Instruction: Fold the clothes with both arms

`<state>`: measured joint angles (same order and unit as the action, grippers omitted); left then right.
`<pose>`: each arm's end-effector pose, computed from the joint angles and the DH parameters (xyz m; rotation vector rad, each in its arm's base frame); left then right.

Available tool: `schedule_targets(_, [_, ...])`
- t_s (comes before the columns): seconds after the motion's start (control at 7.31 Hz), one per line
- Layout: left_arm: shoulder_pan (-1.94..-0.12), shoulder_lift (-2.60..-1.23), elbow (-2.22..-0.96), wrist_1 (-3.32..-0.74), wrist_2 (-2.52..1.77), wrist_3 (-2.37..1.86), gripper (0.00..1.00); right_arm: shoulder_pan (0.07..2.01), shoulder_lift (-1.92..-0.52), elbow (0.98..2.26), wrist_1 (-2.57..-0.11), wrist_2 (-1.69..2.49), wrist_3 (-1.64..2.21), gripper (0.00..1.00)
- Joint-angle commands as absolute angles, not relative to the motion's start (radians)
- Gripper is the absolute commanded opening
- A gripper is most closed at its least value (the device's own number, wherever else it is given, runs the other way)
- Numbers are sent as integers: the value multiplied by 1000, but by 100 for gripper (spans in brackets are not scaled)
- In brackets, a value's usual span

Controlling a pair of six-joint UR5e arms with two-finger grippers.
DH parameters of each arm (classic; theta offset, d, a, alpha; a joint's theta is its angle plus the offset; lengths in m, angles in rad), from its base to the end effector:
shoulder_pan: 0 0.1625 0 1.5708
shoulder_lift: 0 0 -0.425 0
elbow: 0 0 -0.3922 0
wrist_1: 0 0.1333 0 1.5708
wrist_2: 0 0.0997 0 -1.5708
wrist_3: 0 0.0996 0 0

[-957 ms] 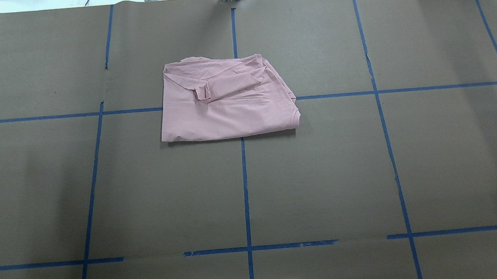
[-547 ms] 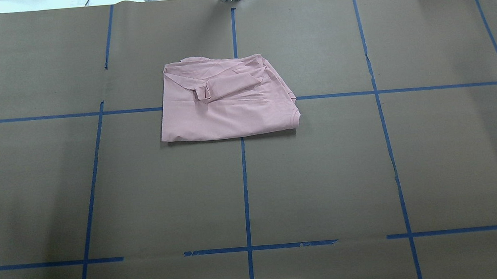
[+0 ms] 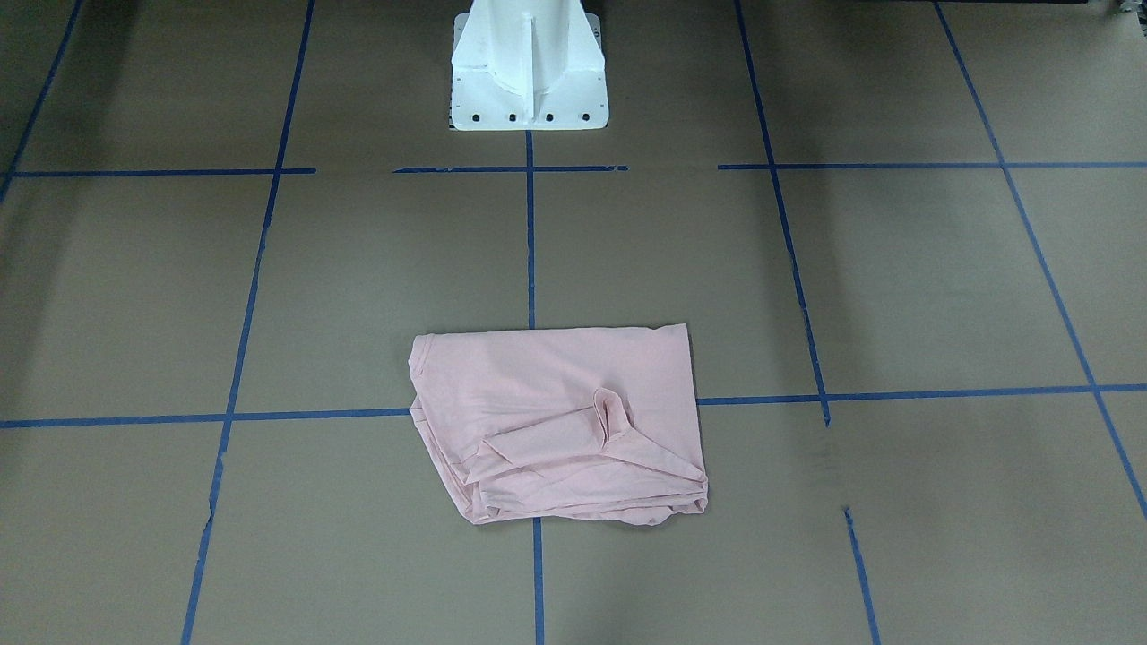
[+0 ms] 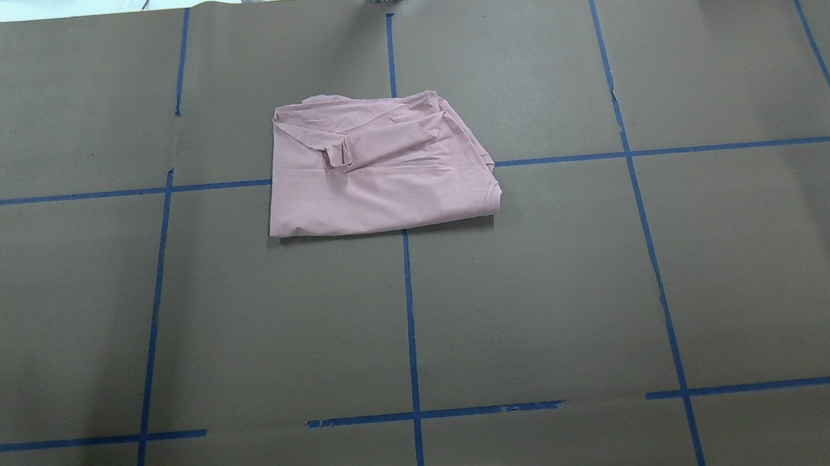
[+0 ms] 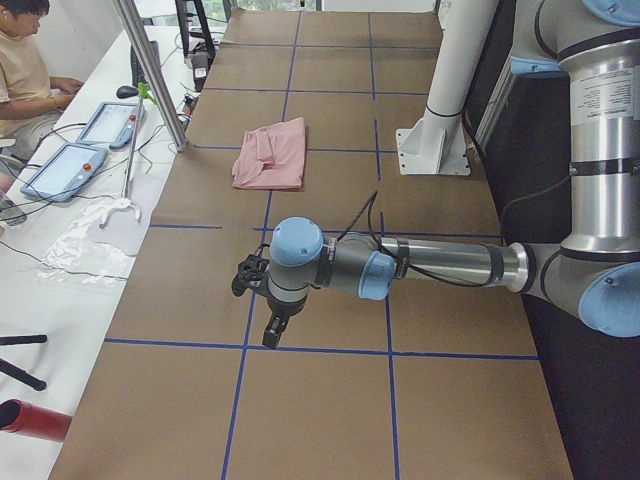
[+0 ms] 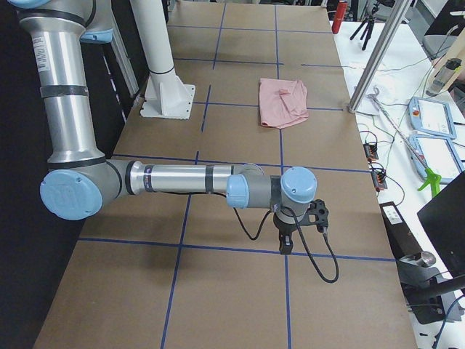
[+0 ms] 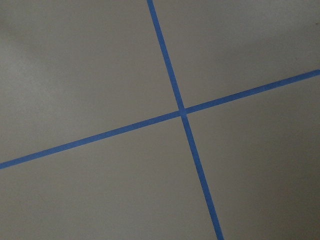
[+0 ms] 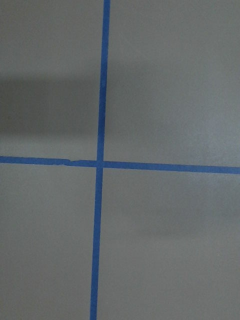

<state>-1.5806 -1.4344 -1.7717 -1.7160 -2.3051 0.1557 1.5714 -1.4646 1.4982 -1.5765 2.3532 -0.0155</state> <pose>-0.0709 -0.4458 0.6098 0.2604 0.7138 0.2158 0.0634 -0.5386 0.6398 0.0328 -0.7821 -0.0250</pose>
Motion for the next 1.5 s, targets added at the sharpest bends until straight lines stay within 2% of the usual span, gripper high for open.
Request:
schedule_targets(0.0, [-1571, -1440, -1802, -1509, -2312, 155, 100, 1549, -1473, 1511, -1575, 2349, -15, 100])
schedule_targets(0.82, [-1557, -1439, -1789, -1499, -2316, 83, 100, 1499, -1540, 1575, -1582, 2355, -2, 100])
schedule_targets(1.37, [-1546, -1439, -1790, -1503, -2318, 83, 100, 1494, -1542, 1640, -1701, 2356, -2, 100])
